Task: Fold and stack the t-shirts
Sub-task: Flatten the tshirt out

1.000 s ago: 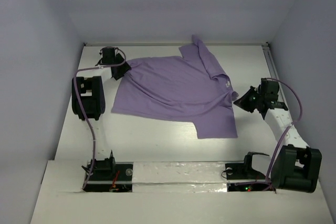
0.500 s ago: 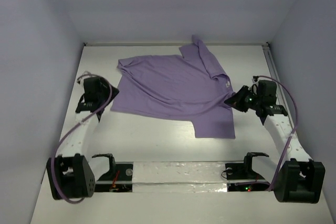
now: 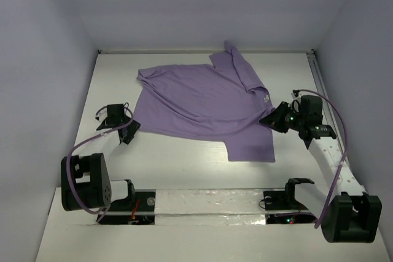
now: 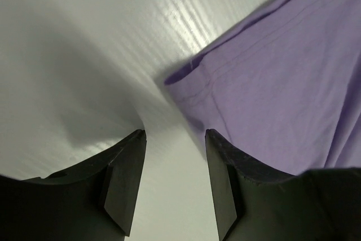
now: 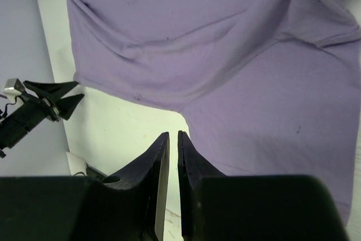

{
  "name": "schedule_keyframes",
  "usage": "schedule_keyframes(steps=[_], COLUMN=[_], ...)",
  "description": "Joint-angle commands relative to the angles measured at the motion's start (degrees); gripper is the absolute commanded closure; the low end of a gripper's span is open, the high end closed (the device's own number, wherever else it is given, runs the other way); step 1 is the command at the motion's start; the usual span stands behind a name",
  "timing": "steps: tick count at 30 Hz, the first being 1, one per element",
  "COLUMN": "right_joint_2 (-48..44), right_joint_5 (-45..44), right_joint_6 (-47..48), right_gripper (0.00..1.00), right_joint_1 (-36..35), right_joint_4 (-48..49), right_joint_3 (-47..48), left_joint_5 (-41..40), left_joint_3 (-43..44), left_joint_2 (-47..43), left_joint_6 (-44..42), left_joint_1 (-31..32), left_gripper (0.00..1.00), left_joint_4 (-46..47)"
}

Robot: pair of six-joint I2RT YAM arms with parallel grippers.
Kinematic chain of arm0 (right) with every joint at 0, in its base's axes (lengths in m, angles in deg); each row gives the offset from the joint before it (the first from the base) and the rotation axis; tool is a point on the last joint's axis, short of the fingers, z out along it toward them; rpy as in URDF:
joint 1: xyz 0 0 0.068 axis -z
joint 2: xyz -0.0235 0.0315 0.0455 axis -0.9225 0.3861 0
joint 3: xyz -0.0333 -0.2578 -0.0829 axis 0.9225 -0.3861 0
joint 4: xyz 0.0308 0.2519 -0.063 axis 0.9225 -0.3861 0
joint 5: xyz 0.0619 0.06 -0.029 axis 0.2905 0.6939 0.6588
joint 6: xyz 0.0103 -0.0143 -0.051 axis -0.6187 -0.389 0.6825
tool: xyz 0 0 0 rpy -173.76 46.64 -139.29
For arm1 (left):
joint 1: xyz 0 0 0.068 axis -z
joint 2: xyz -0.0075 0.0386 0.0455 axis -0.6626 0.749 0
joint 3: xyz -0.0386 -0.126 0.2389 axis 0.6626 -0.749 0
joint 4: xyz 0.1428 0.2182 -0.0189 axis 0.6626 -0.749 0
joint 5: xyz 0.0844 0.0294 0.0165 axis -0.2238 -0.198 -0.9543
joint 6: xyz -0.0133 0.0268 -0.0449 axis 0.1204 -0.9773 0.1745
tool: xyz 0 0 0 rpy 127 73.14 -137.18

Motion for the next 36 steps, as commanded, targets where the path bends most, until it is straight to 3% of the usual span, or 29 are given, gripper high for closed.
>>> schedule_keyframes(steps=[1, 4, 9, 13, 14, 15, 18, 19, 22, 28, 31, 33, 36], right_joint_2=[-1.36, -2.24, -3.03, -3.73, -4.08, -4.26, -4.53, -4.53, -3.56, -0.14, 1.97, 2.68, 3.99], right_joint_5=[0.07, -1.07, -1.95, -2.30, -2.83, -5.09, -12.72, -14.50, -18.73, -21.38, -17.25, -16.80, -20.04], right_joint_6=[0.11, 0.20, 0.03, -0.59, -0.42, -0.07, 0.91, 0.91, -2.07, -4.72, -6.30, -8.67, -14.20], right_gripper=[0.82, 0.82, 0.82, 0.82, 0.81, 0.80, 0.59, 0.46, 0.36, 0.39, 0.47, 0.51, 0.51], right_joint_1=[-0.51, -0.51, -0.51, -0.51, -0.51, -0.51, -0.51, -0.51, -0.51, -0.51, -1.99, -5.24, -16.48], right_joint_4=[-0.97, -1.76, -2.55, -2.90, -3.51, -4.39, -10.10, -11.33, -15.72, -19.25, -19.52, -19.25, -19.16], right_joint_3=[-0.64, -0.82, -1.78, -2.57, -2.66, -2.40, -1.61, -1.43, -2.04, -2.40, -4.50, -7.13, -7.76], left_joint_5=[-2.22, -3.10, -4.15, -4.15, -3.98, -4.07, -4.94, -5.47, -8.63, -7.76, -7.49, -6.62, -3.28], left_joint_3=[-0.15, 0.29, 0.38, 0.81, 0.99, 1.34, 4.85, 6.34, 13.88, 17.08, 15.15, 14.09, 12.07], left_joint_2=[2.81, 4.39, 4.31, 5.36, 5.80, 5.80, 3.44, 2.38, -1.57, -4.65, -6.85, -7.91, -8.87], left_joint_6=[1.33, 1.85, 2.29, 1.59, 1.50, 0.89, -2.34, -3.67, -8.67, -12.38, -13.17, -13.61, -13.18], left_joint_1=[-0.45, -0.45, -0.45, -0.98, -0.98, -0.98, -0.98, -0.98, -0.98, -0.98, -0.98, -0.98, -1.51], left_gripper=[0.55, 0.55, 0.65, 0.83, 0.98, 1.00, 1.00, 1.00, 1.00, 1.00, 1.00, 1.00, 1.00], left_joint_4=[4.66, 6.60, 7.57, 7.92, 7.83, 7.83, 6.78, 6.08, 2.83, 1.94, 3.43, 3.96, 5.28])
